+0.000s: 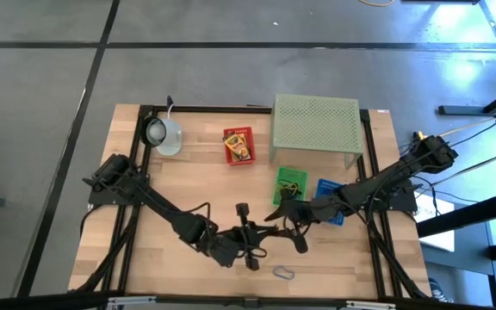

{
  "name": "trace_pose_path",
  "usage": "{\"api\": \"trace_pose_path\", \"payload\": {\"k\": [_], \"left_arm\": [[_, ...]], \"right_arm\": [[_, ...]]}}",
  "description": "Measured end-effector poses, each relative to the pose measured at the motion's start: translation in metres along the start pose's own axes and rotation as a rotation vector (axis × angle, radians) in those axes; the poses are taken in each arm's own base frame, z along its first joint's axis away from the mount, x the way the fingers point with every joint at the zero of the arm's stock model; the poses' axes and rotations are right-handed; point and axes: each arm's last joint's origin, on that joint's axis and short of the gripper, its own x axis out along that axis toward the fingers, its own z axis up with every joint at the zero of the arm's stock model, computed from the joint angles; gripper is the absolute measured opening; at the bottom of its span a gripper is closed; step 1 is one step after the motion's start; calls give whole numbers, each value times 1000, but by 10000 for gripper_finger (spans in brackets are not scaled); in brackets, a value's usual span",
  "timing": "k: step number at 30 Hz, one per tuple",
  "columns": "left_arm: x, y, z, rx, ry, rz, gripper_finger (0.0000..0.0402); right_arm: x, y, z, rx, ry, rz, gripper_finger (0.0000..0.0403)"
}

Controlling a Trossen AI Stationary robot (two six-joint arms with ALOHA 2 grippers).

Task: Pick & Place Office Desk Supplies
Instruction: Put the black rubber band into the green bin

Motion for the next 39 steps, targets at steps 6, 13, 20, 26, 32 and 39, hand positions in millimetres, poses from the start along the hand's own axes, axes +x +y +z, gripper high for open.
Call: {"api": "trace_pose_path", "payload": {"k": [6,13,20,26,32,39], "left_arm": [[-2,-1,0,2,-2,12,11],[-2,-1,0,6,-6,13,11],[-2,-1,0,-50,-5,17,19],[-1,-1,-2,-140,11,11,85],[-3,-3,-3,-180,12,11,160],[-7,-4,-4,-164,10,91,191]], "right_arm": [[0,-1,-1,55,11,-21,187],[0,-1,-1,50,10,-21,91],[0,0,-1,47,11,-17,12],[0,-1,-2,46,19,-26,6],[-5,-9,-6,81,87,-136,7],[-32,-20,-11,117,214,-389,7]]}}
